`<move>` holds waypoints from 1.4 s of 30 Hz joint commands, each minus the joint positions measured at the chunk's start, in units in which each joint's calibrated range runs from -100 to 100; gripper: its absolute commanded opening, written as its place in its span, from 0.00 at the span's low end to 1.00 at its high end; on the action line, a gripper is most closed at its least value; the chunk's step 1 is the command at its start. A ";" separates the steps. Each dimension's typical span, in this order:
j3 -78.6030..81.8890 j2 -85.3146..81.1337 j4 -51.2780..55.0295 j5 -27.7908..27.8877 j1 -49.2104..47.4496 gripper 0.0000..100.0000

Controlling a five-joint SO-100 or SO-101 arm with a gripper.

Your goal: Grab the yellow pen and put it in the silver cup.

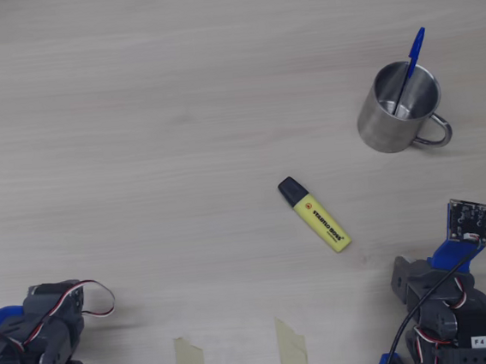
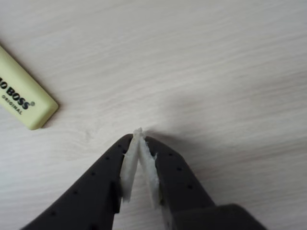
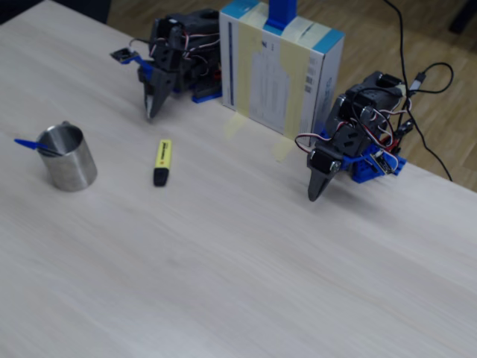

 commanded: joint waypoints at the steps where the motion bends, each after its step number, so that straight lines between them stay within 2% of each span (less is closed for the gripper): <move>1: 0.88 -0.42 1.02 -0.01 -0.57 0.02; 34: 0.70 0.24 0.85 0.62 -0.57 0.02; 37: -3.00 2.40 0.85 3.03 -0.48 0.03; 42: -10.95 8.05 0.85 3.71 -0.75 0.03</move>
